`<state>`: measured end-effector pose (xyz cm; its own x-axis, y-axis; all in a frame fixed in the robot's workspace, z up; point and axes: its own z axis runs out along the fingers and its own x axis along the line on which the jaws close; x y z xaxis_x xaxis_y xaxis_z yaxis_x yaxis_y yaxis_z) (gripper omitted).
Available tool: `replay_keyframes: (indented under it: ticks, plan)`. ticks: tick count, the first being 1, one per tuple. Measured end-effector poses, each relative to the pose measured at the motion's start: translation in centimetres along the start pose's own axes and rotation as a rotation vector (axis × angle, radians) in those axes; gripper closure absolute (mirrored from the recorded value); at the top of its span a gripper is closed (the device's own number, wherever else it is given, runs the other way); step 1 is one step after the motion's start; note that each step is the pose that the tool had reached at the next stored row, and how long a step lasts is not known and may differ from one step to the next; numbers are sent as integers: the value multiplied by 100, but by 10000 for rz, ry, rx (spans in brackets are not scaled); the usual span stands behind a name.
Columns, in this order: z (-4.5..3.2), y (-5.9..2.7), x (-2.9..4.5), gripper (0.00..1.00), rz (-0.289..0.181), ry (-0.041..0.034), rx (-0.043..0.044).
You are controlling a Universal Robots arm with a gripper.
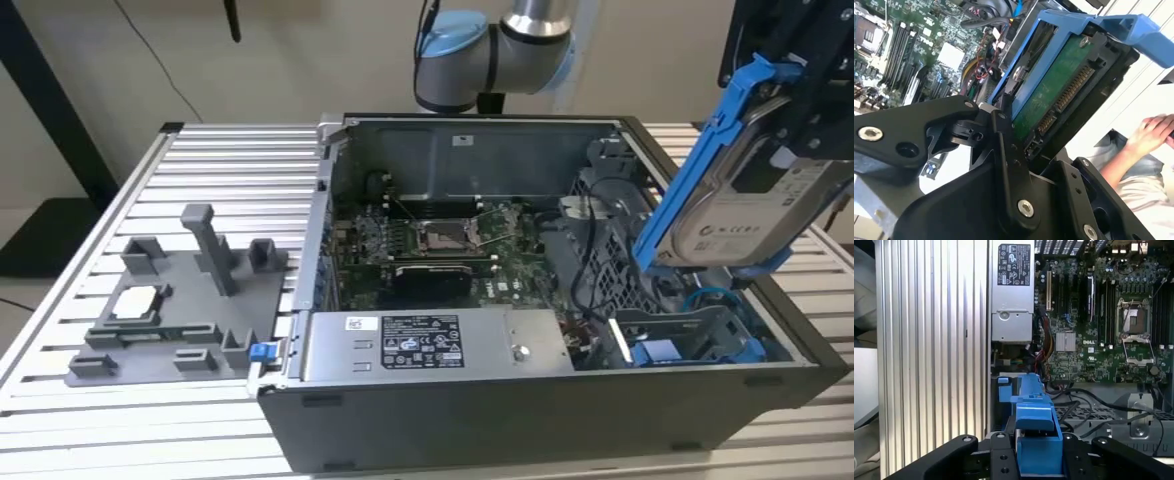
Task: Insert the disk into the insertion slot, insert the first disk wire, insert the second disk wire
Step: 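Insert the disk into the insertion slot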
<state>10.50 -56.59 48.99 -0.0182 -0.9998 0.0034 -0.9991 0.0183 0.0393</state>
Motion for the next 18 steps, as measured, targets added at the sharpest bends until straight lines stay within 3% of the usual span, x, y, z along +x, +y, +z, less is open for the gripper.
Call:
replay_keyframes:
  ticks: [9,18]
  plan:
    - [85,-15,9,100,-1,-1,0]
    - [100,-17,9,100,-1,0,0]
